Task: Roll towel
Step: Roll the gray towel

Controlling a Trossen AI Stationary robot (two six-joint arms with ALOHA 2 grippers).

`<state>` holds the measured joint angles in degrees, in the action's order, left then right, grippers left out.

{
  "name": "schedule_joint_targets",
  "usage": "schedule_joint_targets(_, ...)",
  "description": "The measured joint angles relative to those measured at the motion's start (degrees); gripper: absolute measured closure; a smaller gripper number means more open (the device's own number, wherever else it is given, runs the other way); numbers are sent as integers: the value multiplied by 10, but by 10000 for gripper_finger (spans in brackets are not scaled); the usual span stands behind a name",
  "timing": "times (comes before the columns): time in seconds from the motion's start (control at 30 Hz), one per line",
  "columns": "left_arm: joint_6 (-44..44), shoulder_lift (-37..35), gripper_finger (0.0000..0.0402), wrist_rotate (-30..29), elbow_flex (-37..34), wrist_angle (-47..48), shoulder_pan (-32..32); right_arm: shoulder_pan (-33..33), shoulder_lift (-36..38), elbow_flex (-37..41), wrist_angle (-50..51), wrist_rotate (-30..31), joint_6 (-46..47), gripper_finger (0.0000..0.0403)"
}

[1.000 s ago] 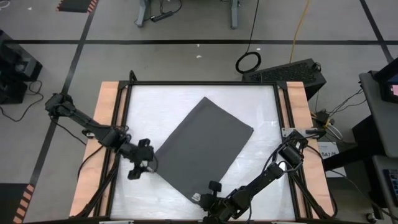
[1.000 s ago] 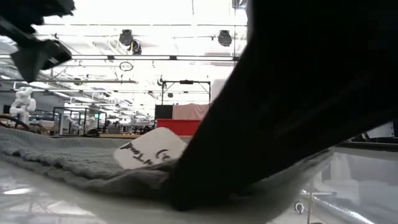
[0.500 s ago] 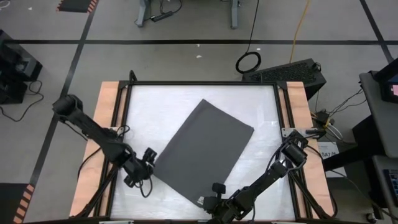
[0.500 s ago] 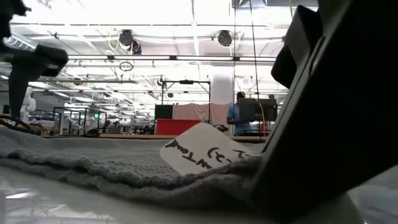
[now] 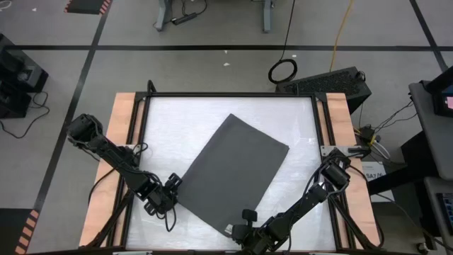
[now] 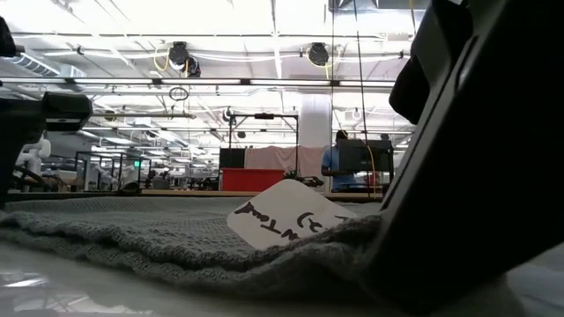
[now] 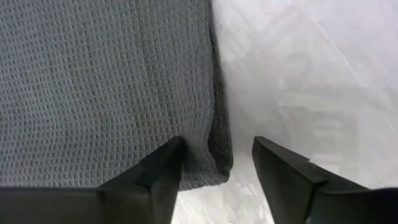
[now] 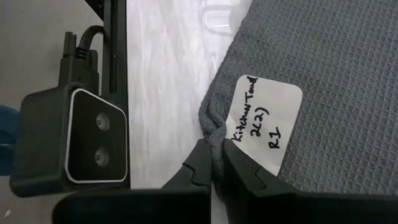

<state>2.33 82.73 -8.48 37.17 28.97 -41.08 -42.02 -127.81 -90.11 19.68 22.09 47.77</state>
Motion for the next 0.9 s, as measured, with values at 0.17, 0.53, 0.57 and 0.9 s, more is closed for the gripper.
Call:
schedule_joint_targets(0.17,-3,-1,263,-2,-1,-1,1,-1,0,0,0,0,0,399)
schedule_joint_targets(0.53,-91,-2,392,-1,-2,-33,10,-1,11,-1,3,-10,11,399)
schedule_joint_targets(0.57,-107,-5,392,9,0,-35,10,-1,12,-1,2,-16,17,399)
schedule_joint_targets(0.9,-278,-65,398,70,28,-46,-8,-16,72,-1,37,-43,99,399)
